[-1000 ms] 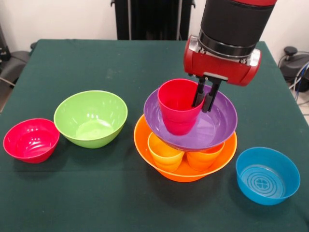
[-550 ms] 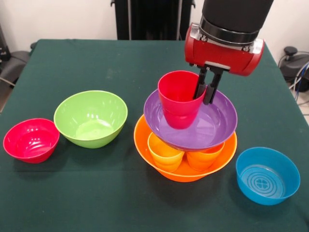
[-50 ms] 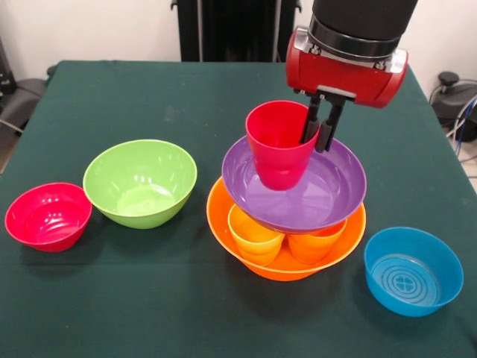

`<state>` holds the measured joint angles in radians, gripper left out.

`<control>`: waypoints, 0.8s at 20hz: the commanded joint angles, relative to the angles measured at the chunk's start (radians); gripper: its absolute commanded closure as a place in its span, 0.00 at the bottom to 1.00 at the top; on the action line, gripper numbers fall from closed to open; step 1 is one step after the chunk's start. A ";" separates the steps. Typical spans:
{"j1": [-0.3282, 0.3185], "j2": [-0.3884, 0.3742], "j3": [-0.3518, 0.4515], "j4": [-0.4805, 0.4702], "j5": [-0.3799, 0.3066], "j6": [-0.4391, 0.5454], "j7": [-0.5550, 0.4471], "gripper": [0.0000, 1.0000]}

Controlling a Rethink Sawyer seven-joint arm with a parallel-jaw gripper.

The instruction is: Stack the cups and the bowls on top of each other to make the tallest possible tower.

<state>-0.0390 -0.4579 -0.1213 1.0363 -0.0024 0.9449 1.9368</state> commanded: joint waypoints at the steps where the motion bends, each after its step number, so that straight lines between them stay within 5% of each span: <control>1: 0.015 0.013 0.088 0.117 0.012 -0.009 0.074 1.00; 16: 0.022 0.013 0.082 0.139 0.010 -0.080 0.081 1.00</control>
<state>-0.0372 -0.4580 -0.1213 1.0719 0.0114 0.9346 1.9368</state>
